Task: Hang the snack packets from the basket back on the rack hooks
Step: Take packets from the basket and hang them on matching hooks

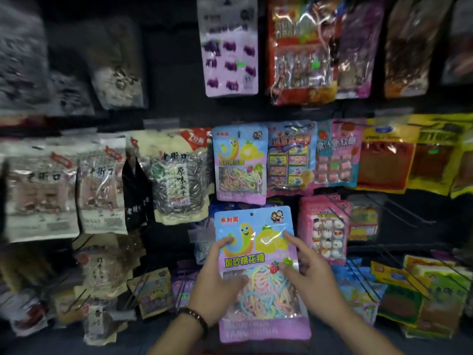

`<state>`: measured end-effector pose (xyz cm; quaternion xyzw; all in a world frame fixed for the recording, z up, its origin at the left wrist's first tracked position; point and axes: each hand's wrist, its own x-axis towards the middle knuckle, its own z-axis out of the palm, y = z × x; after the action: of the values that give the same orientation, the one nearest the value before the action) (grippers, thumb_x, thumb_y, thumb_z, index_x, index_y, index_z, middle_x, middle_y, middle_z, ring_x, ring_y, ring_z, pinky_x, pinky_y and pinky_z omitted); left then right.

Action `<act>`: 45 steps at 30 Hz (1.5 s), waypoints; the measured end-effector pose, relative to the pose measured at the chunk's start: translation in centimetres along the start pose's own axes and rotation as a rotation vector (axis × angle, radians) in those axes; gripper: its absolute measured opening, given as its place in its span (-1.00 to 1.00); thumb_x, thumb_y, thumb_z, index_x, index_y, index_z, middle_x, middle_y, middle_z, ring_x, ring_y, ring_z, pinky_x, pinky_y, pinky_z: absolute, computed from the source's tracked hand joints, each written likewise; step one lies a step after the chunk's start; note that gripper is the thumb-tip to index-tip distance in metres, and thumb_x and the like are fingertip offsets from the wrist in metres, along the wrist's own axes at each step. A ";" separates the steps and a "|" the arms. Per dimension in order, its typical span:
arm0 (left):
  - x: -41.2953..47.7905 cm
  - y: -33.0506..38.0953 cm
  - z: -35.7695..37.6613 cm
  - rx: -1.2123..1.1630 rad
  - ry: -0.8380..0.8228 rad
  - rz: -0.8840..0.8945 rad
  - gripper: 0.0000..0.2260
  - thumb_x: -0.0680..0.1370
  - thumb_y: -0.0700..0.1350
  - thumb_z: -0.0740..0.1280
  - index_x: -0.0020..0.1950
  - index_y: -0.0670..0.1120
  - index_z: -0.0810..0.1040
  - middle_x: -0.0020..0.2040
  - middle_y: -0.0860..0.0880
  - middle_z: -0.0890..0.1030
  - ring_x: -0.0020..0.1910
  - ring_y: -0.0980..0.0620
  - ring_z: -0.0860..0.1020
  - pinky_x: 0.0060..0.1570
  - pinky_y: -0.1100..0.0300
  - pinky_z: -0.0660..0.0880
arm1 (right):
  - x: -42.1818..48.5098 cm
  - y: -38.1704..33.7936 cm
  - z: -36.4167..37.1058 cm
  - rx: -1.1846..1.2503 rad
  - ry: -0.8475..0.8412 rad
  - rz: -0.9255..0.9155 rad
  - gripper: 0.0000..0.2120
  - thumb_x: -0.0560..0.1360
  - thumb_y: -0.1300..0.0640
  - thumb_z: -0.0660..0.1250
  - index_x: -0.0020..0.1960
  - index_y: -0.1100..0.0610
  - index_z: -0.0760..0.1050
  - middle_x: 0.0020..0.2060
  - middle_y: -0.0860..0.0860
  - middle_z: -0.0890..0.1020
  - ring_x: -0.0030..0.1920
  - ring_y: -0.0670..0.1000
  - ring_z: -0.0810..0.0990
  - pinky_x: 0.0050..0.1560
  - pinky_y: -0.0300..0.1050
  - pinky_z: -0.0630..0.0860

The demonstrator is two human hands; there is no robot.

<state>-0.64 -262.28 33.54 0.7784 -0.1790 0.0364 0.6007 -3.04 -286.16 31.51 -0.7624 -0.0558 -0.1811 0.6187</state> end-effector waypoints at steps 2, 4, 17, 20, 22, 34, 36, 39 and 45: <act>2.2 1.6 -1.2 -0.007 0.002 0.043 -0.40 0.55 -0.32 0.47 0.42 0.20 0.38 0.35 0.07 0.60 0.09 0.12 0.68 0.01 0.07 0.68 | 2.4 -1.9 -0.2 -0.043 -0.015 -0.016 -0.35 0.59 0.22 0.49 0.48 -0.35 0.43 0.36 -0.31 0.60 0.18 0.14 0.72 0.15 0.31 0.68; 4.4 3.2 -2.2 -0.015 0.007 0.081 -0.43 0.56 -0.32 0.46 0.40 0.18 0.39 0.34 0.06 0.62 0.11 0.08 0.69 -0.04 0.13 0.68 | 4.7 -3.7 -0.3 -0.108 0.003 -0.040 -0.37 0.58 0.21 0.49 0.45 -0.37 0.44 0.28 -0.30 0.65 -0.17 0.23 0.71 -0.15 0.31 0.69; 13.6 10.3 -5.5 0.057 0.015 0.188 -0.20 0.40 -0.39 0.59 0.42 0.21 0.33 0.39 0.27 0.37 -0.10 0.09 0.69 -0.23 0.22 0.66 | 13.9 -12.5 0.5 -0.223 0.099 -0.123 -0.35 0.61 0.22 0.46 0.55 -0.29 0.37 0.04 -0.48 0.55 0.22 0.46 0.54 0.08 0.44 0.58; 14.4 10.2 -5.6 0.086 0.021 0.184 -0.17 0.38 -0.37 0.61 0.39 0.28 0.33 0.38 0.31 0.36 0.08 -0.09 0.70 -0.17 0.12 0.70 | 14.6 -12.9 0.5 -0.230 0.109 -0.114 -0.33 0.61 0.24 0.46 0.55 -0.29 0.36 0.18 -0.15 0.65 -0.23 0.33 0.60 -0.29 0.33 0.58; 14.8 10.1 -5.9 0.118 0.026 0.195 -0.16 0.37 -0.32 0.63 0.39 0.31 0.32 0.42 0.23 0.38 0.12 -0.14 0.68 -0.12 0.07 0.71 | 14.9 -12.9 0.5 -0.235 0.106 -0.124 -0.33 0.61 0.25 0.45 0.56 -0.27 0.36 0.31 -0.21 0.56 -0.29 0.33 0.56 -0.32 0.29 0.58; 16.9 8.9 -5.8 0.220 0.011 0.132 -0.15 0.34 -0.24 0.64 0.40 0.33 0.28 0.42 0.04 0.40 0.02 -0.17 0.70 -0.18 0.00 0.71 | 16.7 -12.1 0.6 -0.336 0.097 -0.119 -0.34 0.62 0.24 0.43 0.62 -0.14 0.30 0.57 0.06 0.42 -0.53 -0.11 0.45 -0.50 -0.26 0.41; 17.9 8.8 -5.4 0.270 0.045 0.132 -0.15 0.33 -0.19 0.63 0.41 0.33 0.27 0.37 0.02 0.39 0.16 -0.19 0.62 0.04 -0.05 0.68 | 17.4 -12.2 0.9 -0.379 0.070 -0.107 -0.29 0.61 0.21 0.45 0.65 -0.12 0.24 0.61 0.01 0.35 -0.40 -0.23 0.49 -0.32 -0.29 0.50; 19.0 8.9 -4.4 0.301 0.072 0.128 -0.16 0.41 -0.18 0.61 0.52 0.22 0.23 0.35 -0.04 0.33 0.19 0.01 0.47 -0.02 0.47 0.44 | 18.4 -12.8 1.4 -0.469 0.032 -0.100 -0.19 0.60 0.17 0.48 0.70 -0.08 0.13 0.62 -0.02 0.33 0.28 0.01 0.63 0.21 -0.12 0.55; 20.2 8.4 -2.7 0.295 0.078 0.017 -0.06 0.48 -0.12 0.57 0.63 0.28 0.04 0.48 -0.14 0.17 0.21 -0.10 0.42 0.08 0.24 0.41 | 19.4 -13.1 1.4 -0.518 -0.055 -0.029 -0.10 0.60 0.16 0.46 0.72 -0.11 -0.02 0.65 0.00 0.23 0.32 0.08 0.61 0.17 -0.01 0.64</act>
<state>15.91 -266.26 47.55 0.8547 -0.1545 0.0977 0.4859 11.21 -284.48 50.04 -0.8991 -0.0351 -0.1775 0.3985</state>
